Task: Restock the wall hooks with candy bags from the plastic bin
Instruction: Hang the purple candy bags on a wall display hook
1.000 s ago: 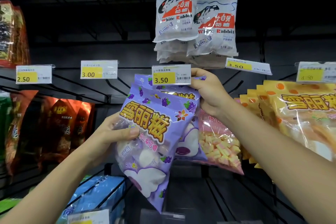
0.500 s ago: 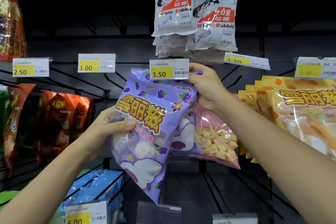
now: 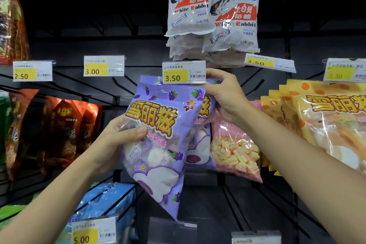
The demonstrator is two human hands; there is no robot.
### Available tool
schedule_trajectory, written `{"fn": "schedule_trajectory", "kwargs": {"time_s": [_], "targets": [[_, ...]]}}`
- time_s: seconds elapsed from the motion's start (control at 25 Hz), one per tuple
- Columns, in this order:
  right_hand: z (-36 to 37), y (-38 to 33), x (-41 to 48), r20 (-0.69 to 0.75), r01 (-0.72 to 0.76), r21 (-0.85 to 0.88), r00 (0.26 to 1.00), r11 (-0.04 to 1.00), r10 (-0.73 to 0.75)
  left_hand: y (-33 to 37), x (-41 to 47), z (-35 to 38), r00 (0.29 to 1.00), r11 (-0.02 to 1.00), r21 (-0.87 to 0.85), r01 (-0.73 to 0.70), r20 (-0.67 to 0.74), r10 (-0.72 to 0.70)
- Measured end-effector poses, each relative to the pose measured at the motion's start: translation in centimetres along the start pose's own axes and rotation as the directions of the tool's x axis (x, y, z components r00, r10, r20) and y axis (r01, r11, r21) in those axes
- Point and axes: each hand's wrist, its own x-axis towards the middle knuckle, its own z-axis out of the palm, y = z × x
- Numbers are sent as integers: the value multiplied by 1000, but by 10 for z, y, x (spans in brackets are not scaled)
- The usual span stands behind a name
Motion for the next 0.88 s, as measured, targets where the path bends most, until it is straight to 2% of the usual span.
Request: {"fn": "schedule_trajectory", "kwargs": {"time_s": [0.16,0.48,0.88], "targets": [[5,3,9,-48,13,20,999,1000,-12,0,1,-1,1000,1000,-19,0,-23,-1],[3,2,14,-42,13,22,999,1000,-12,3,3,-1,1000,1000,-8,-8,-18,7],[-3,19,9,-17,-8,-114,1000,994,6,-12,-3,-1,998,998,-1,66,-25,-66]]}}
